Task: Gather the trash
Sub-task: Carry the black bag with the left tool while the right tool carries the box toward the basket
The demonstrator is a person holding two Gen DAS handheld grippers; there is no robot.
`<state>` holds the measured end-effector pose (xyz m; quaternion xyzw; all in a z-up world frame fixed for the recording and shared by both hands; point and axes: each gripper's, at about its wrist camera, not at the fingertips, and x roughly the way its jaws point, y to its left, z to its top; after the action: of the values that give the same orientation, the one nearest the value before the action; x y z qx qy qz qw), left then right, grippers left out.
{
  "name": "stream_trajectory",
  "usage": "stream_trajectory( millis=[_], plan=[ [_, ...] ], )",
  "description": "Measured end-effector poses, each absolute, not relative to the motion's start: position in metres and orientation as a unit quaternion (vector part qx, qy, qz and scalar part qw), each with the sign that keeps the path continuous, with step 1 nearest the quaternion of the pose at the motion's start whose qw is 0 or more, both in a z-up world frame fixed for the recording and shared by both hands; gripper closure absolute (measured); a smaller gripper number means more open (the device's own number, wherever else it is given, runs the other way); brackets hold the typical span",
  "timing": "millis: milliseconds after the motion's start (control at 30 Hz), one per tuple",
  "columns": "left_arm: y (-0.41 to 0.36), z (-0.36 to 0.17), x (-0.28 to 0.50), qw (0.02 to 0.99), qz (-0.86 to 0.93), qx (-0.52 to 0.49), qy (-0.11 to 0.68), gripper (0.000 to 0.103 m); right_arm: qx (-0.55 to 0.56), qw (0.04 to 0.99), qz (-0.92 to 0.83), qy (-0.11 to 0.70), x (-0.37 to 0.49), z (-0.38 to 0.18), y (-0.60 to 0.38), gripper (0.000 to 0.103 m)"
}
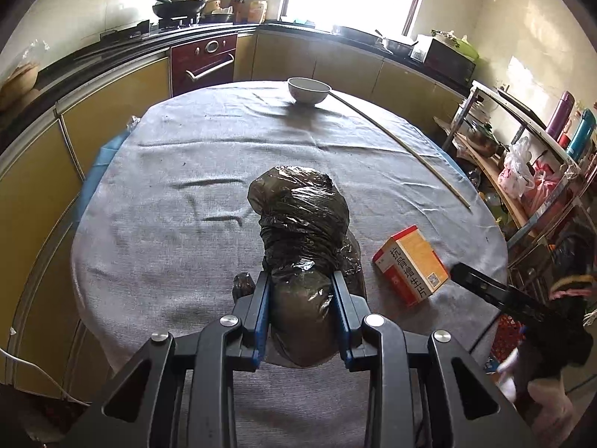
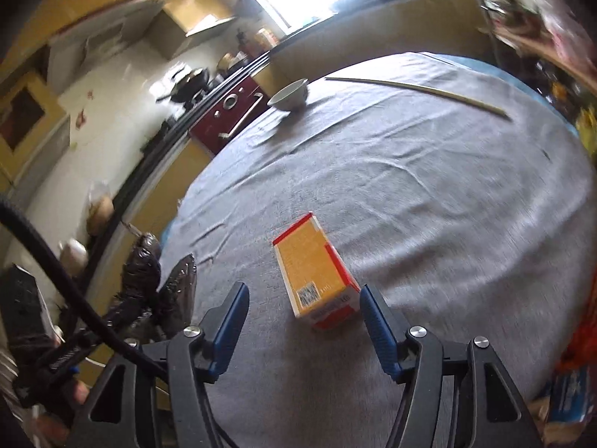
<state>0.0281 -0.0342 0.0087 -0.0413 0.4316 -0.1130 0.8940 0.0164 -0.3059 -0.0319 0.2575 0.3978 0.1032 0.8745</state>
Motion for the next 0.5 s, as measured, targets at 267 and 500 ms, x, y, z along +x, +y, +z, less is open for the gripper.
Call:
stream_trajectory(
  millis=[267, 500],
  plan=[
    [-0.031, 0.002, 0.038, 0.889, -0.116, -0.042, 0.441, 0.071, 0.159, 0.895, 0.096, 0.406, 0.05, -0.037, -0.274, 0.033],
    [-0.033, 0.0, 0.041, 0.888, -0.115, -0.043, 0.443, 0.071, 0.156, 0.894, 0.087, 0.412, 0.059, -0.039, -0.289, 0.033]
  ],
)
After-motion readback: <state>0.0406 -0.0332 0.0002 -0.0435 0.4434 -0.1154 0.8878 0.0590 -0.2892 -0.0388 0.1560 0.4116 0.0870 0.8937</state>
